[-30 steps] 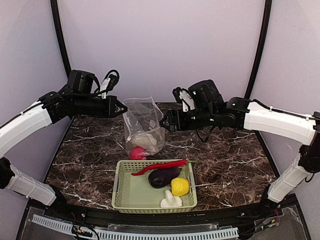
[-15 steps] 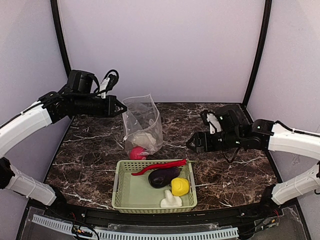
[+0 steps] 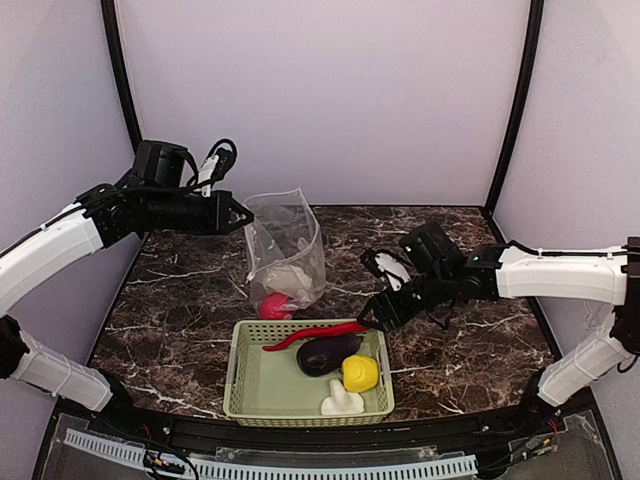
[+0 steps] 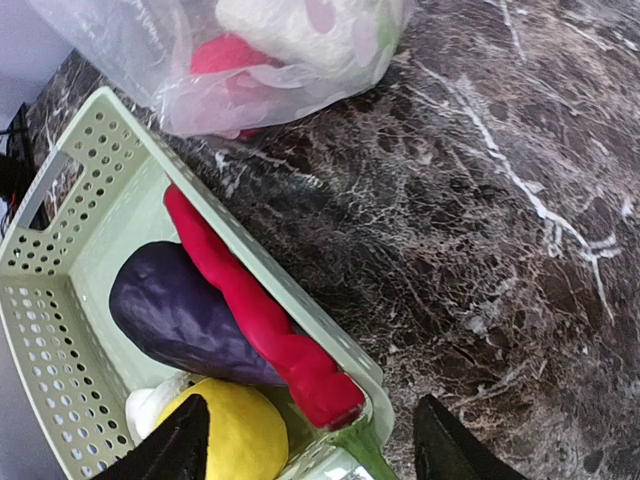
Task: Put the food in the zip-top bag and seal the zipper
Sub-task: Pick up the fake vegetable from the bin.
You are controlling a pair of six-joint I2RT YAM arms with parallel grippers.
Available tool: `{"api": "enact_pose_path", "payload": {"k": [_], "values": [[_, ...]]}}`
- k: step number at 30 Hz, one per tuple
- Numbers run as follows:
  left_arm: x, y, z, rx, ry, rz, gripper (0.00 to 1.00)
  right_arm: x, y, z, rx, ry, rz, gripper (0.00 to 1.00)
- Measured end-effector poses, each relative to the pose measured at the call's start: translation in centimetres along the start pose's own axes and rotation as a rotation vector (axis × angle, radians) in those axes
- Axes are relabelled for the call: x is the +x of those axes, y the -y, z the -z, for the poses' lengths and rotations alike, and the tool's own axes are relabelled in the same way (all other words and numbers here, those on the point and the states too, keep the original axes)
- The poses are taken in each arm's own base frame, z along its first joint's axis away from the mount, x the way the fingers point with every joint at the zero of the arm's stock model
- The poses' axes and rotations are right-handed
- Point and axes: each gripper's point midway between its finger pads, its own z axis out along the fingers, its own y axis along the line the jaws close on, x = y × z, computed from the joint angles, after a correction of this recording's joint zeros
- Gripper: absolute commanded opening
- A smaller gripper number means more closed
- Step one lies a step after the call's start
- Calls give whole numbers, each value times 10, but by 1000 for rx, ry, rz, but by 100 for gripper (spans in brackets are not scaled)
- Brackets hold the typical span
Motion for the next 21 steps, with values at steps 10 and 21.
{"api": "enact_pose_path", "payload": {"k": [10, 21], "values": [[2, 1, 0, 7, -5, 0, 1, 3, -11, -15, -81, -55, 96, 48], [2, 2, 0, 13, -7, 0, 1, 24, -20, -22, -95, -140, 124, 45]]}}
